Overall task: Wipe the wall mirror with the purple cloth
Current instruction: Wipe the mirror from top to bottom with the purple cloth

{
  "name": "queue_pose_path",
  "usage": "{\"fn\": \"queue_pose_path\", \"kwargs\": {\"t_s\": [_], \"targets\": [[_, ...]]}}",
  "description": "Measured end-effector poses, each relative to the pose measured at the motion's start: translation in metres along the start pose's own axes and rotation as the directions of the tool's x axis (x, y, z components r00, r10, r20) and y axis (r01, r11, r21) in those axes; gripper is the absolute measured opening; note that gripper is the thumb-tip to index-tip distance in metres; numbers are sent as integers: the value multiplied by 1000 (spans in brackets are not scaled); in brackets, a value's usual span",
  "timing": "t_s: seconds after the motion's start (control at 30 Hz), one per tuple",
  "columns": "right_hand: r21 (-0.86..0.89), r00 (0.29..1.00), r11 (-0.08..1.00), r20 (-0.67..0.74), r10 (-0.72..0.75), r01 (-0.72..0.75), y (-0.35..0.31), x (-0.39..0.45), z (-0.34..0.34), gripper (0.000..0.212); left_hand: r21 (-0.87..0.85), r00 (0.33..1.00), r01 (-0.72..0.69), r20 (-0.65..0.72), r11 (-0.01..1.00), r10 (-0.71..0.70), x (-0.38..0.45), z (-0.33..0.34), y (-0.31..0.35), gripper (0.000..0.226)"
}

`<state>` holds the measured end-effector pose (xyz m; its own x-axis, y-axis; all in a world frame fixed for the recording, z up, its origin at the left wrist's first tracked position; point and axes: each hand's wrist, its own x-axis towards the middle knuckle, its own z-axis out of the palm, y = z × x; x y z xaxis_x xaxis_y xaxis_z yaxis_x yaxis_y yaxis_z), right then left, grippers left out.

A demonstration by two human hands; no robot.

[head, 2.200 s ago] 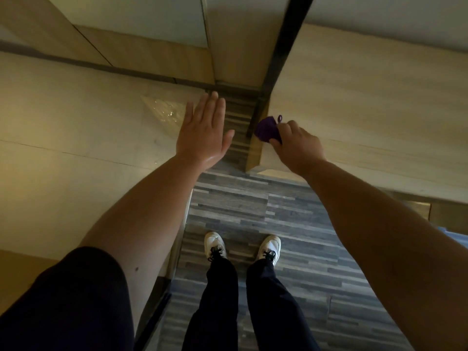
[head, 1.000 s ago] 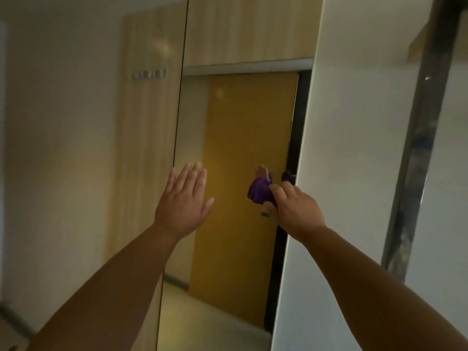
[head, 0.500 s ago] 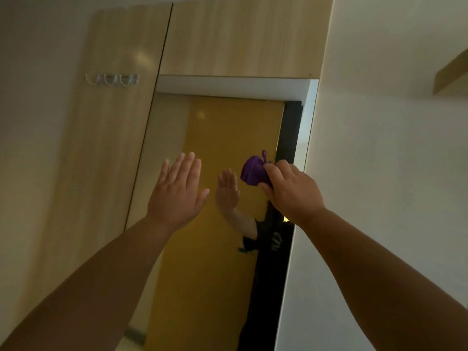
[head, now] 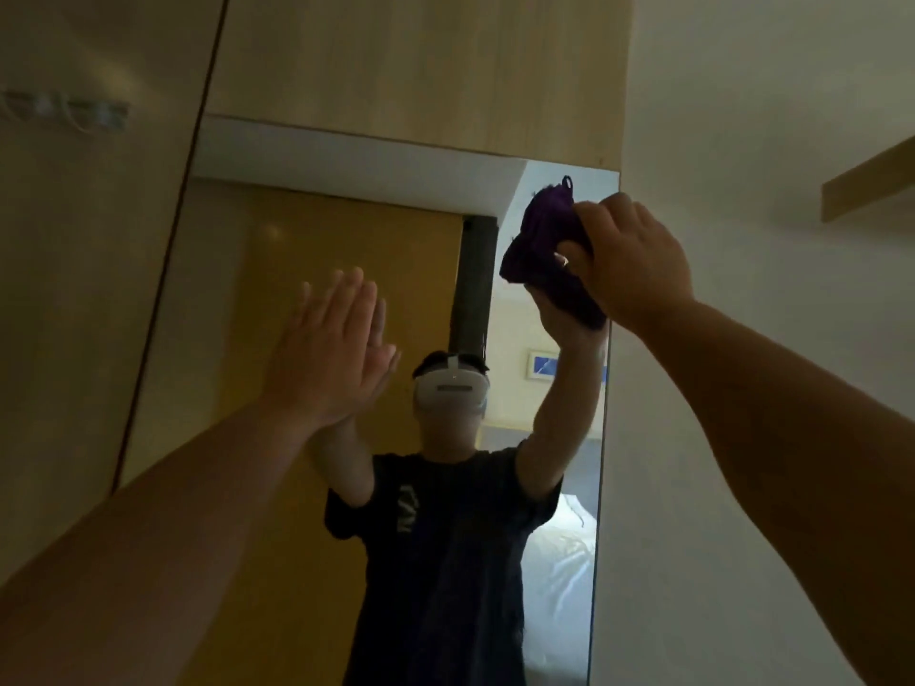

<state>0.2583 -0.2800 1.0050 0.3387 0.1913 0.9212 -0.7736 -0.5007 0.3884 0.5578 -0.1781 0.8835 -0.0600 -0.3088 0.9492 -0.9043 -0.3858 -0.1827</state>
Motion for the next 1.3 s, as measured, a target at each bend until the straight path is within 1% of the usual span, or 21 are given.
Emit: {"fn": "queue_pose_path", "kwargs": {"t_s": [0.1, 0.27, 0.37, 0.53, 0.63, 0.73, 0.87, 1.0, 1.2, 1.3], "targets": [[-39, 1000, 999, -3, 1, -1, 9, 22, 8, 42, -25, 999, 9, -30, 1000, -10, 18, 8, -8, 76], [-69, 999, 996, -1, -51, 51, 23, 51, 15, 41, -40, 998, 10, -63, 999, -12, 46, 13, -19, 81], [-79, 999, 996, -19, -41, 40, 34, 66, 16, 42, -62, 996, -4, -84, 998, -2, 48, 17, -20, 82], [-33, 997, 998, 42, -59, 61, 37, 79, 37, 42, -54, 995, -14, -101, 998, 9, 49, 21, -22, 83], [41, 1000, 999, -21, -14, 15, 34, 72, 54, 44, -58, 995, -6, -97, 998, 0, 51, 22, -21, 80], [89, 999, 995, -13, -40, 41, 31, 60, 57, 43, -56, 996, -5, -93, 998, 0, 50, 21, -20, 80], [165, 995, 981, -14, -98, 99, 12, 0, 55, 39, -61, 997, 1, -76, 998, -5, 48, 19, -20, 80], [145, 994, 984, 19, -111, 107, -23, -92, 57, 45, -61, 997, 1, -72, 998, -6, 50, 20, -22, 80], [175, 963, 953, 69, -261, 245, -72, -229, 62, 42, -70, 998, -1, -58, 998, -3, 50, 19, -20, 81], [218, 950, 934, 67, -304, 283, -82, -275, 69, 36, -69, 999, 4, -49, 998, -7, 49, 17, -20, 80]]}}
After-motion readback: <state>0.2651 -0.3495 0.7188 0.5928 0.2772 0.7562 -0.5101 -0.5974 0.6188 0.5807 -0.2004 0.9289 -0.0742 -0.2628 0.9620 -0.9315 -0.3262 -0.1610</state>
